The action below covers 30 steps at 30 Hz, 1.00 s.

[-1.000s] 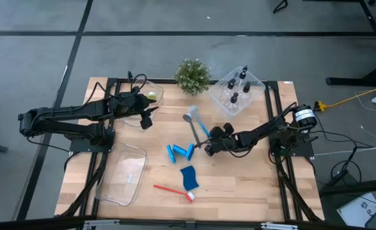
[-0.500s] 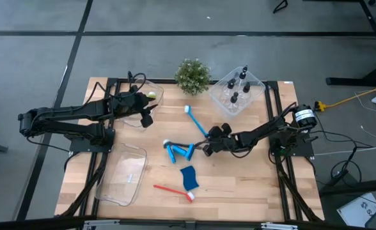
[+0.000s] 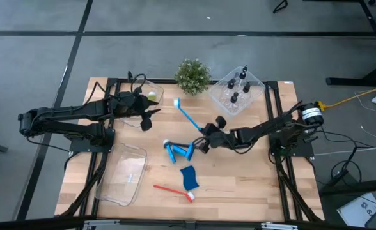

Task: Pick & Place Kitchen Sink Supplies
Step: Put the blue dish brush into the top transparent bin

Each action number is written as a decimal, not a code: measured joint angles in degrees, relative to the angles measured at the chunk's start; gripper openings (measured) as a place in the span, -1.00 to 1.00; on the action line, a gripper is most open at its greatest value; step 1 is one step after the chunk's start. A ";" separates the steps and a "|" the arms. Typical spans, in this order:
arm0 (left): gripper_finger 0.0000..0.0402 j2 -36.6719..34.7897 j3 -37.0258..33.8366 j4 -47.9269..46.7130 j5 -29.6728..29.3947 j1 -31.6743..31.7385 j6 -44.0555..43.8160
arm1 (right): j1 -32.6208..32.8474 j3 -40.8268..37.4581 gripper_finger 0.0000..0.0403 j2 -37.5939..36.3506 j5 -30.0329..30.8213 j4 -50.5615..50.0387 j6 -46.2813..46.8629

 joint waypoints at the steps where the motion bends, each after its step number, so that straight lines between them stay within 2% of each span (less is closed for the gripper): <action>1: -0.35 0.00 0.00 0.32 0.02 0.00 -0.47 | -0.16 0.04 -0.92 -1.15 1.03 -0.13 -1.37; 6: -0.35 0.10 0.00 4.63 0.94 0.00 -5.40 | -2.04 0.01 -0.92 -7.33 4.27 0.74 -7.35; 10: -0.35 1.75 0.00 14.85 7.04 0.00 -12.14 | -3.51 0.01 -0.92 -9.96 4.06 8.07 -15.00; 13: -0.35 4.54 -0.42 25.20 11.43 -0.02 -15.33 | -4.19 0.01 -0.92 -10.21 1.42 15.68 -20.79; 17: -0.35 8.57 -0.68 35.55 12.31 0.00 -18.11 | -4.75 0.03 -0.92 -10.21 -2.41 22.10 -24.26; 26: -0.35 18.48 -0.70 49.76 15.38 -0.07 -19.82 | -4.88 0.02 -0.92 -10.21 -8.16 27.11 -26.61; 30: -0.35 22.83 -0.70 57.35 18.80 -0.07 -20.31 | -4.86 0.04 -0.92 -10.21 -10.04 27.77 -27.10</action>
